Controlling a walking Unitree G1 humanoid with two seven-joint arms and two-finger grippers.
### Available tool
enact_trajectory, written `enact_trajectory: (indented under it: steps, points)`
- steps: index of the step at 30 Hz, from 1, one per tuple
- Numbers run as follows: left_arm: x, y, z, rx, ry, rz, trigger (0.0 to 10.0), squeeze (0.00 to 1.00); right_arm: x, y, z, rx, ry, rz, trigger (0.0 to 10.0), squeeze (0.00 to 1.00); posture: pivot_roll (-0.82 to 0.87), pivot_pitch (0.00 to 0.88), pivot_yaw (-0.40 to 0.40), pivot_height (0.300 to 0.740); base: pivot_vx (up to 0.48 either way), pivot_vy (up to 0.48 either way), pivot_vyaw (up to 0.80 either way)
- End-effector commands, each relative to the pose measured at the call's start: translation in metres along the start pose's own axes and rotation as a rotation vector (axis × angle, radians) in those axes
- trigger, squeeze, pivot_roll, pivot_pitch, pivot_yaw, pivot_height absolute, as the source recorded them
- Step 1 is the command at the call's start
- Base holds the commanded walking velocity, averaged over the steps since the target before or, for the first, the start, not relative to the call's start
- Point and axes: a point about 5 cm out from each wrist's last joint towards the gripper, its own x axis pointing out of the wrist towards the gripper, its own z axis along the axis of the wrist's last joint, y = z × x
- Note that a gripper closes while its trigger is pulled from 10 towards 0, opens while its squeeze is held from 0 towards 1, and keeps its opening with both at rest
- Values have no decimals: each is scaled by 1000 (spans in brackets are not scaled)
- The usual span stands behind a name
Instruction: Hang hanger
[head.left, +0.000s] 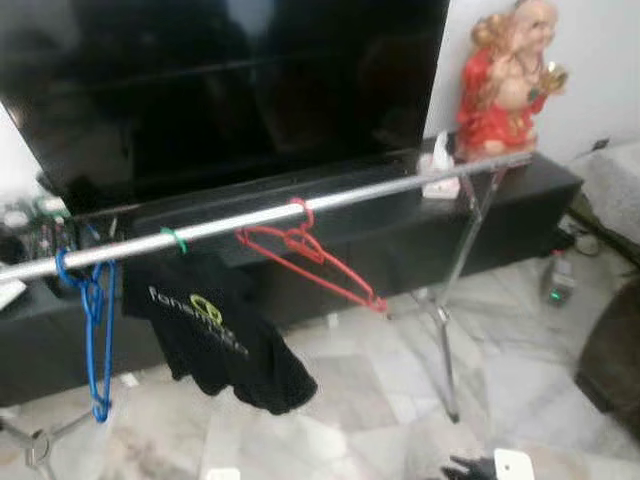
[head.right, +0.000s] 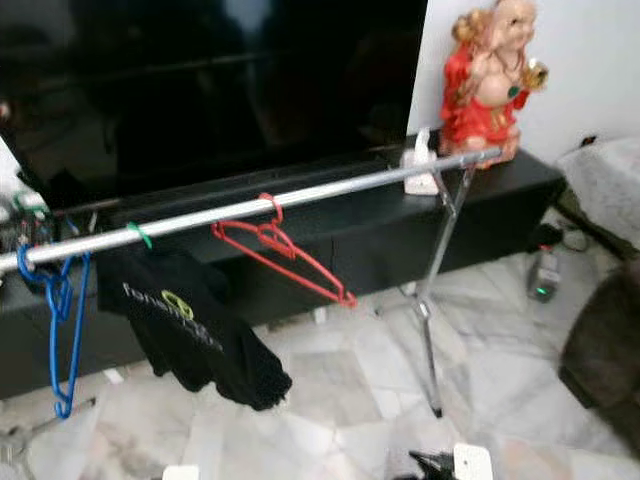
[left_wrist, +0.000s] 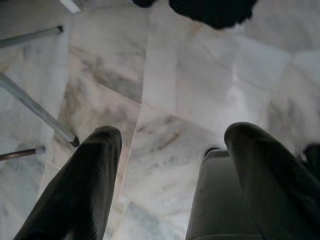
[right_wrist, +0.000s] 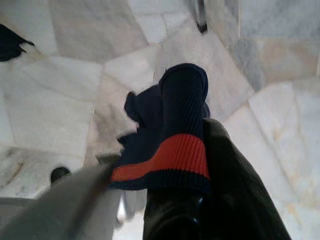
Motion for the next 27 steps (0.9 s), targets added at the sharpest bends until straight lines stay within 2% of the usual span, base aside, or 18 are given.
enact_trajectory:
  steps: [1, 2, 3, 5, 8, 9, 10, 11, 16, 19, 24, 25, 27]
  points:
    - [-15, -25, -15, -28, 17, -43, 10000, 0, 0, 3, 0, -3, -1, 11, 10000, 0, -19, 0, -2, 740, 0, 0, 0]
    - [-15, -25, -15, -28, 17, -43, 10000, 0, 0, 3, 0, -3, -1, 11, 10000, 0, -19, 0, -2, 740, 0, 0, 0]
    - [-13, -22, -8, -24, -41, -32, 10000, 0, 0, 3, 0, -4, -1, 11, 10000, 0, -11, 0, -3, 740, 0, 0, 0]
    - [-13, -21, -5, -21, -71, -30, 10000, 0, 0, 3, 0, -5, 0, 11, 10000, 0, -11, 0, -3, 740, 0, 0, 0]
    - [-15, -22, -5, -1, -87, -41, 10000, 0, 0, 4, -1, -5, 1, 13, 10000, 0, -6, 0, 0, 740, 0, 0, 0]
    - [18, 82, 25, 7, -117, 39, 10000, 0, 0, 4, -1, -5, 1, 14, 10000, 0, -5, 0, 1, 740, 0, 0, 0]
    - [22, 116, 37, 20, -125, 78, 10000, 0, 0, 4, -1, -5, 1, 15, 10000, 0, -5, 0, 2, 740, 0, 0, 0]
    - [23, 136, 45, 39, -136, 110, 10000, 0, 0, 4, -1, -4, 1, 16, 10000, 0, -5, 0, 2, 740, 0, 0, 0]
    - [22, 131, 56, 42, -248, 75, 10000, 0, 0, 4, -1, -3, 0, 18, 10000, 0, -8, 0, 3, 740, 0, 0, 0]
    - [21, 131, 58, 47, -258, 52, 10000, 0, 0, 3, -1, -7, 3, 19, 10000, 0, -2, 0, -1, 740, 0, 0, 0]
    - [22, 133, 42, 60, -139, 16, 10000, 0, 0, 4, -1, -11, 5, 20, 10000, 0, 1, 0, -3, 740, 0, 0, 0]
    - [20, 133, 28, 85, -62, 21, 10000, 0, 0, 4, -1, -10, 5, 21, 10000, 0, -4, 0, 0, 740, 0, 0, 0]
    - [18, 134, 16, 99, 2, 27, 10000, 0, 0, 4, -1, -10, 5, 20, 10000, 0, -5, 0, -1, 740, 0, 0, 0]
